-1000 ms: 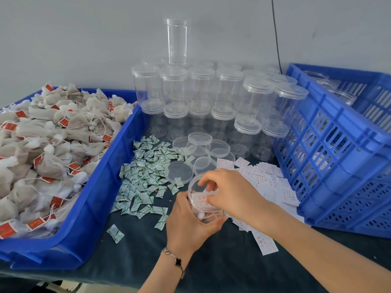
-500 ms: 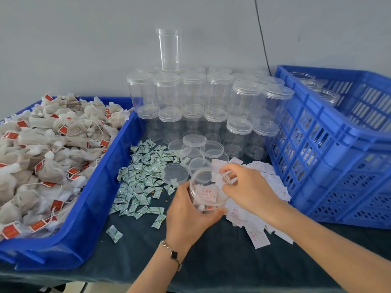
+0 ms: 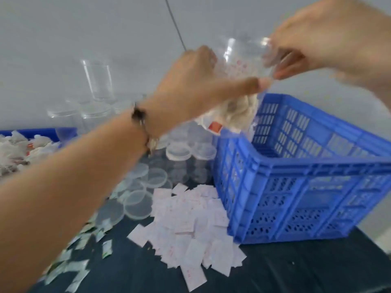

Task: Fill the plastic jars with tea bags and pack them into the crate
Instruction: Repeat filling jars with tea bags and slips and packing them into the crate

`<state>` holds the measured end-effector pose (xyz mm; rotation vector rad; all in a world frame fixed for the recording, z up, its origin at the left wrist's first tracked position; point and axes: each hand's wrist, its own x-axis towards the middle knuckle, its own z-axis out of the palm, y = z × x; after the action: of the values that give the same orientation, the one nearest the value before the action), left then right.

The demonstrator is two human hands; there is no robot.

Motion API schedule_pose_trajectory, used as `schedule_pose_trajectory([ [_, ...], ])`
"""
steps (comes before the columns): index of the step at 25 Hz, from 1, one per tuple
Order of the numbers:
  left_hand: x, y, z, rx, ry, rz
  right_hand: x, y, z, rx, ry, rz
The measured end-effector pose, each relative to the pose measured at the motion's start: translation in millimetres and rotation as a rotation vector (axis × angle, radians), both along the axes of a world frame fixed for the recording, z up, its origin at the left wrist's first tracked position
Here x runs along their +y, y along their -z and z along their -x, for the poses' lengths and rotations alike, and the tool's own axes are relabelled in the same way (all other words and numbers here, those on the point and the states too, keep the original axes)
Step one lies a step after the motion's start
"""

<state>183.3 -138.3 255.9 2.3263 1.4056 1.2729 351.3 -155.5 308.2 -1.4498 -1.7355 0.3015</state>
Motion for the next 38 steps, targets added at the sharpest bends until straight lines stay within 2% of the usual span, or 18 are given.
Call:
schedule_pose_trajectory([
  [2,22,-37,-24,0.101,0.064,0.052,20,-28,-24,-0.003,0.066,0.087],
  [6,54,-71,-67,0.106,0.125,0.062,57,-52,-61,-0.102,0.175,0.148],
  [9,75,-72,-90,0.331,0.042,0.033,71,-43,-72,-0.138,0.275,0.196],
  [13,98,-38,-108,0.686,0.045,0.053,85,-2,-83,-0.203,0.267,0.280],
  [17,112,12,-115,0.844,0.029,0.084,104,51,-85,-0.350,0.218,0.475],
  [21,125,54,-117,0.973,-0.045,0.115,125,96,-78,-0.355,0.236,0.536],
  [27,137,68,-124,1.038,-0.102,0.128,139,116,-79,-0.236,0.214,0.553],
  [34,140,75,-127,1.070,-0.142,0.161,145,124,-82,-0.232,0.211,0.561],
  [38,135,74,-128,1.111,-0.157,0.216,143,122,-83,-0.248,0.199,0.653],
])
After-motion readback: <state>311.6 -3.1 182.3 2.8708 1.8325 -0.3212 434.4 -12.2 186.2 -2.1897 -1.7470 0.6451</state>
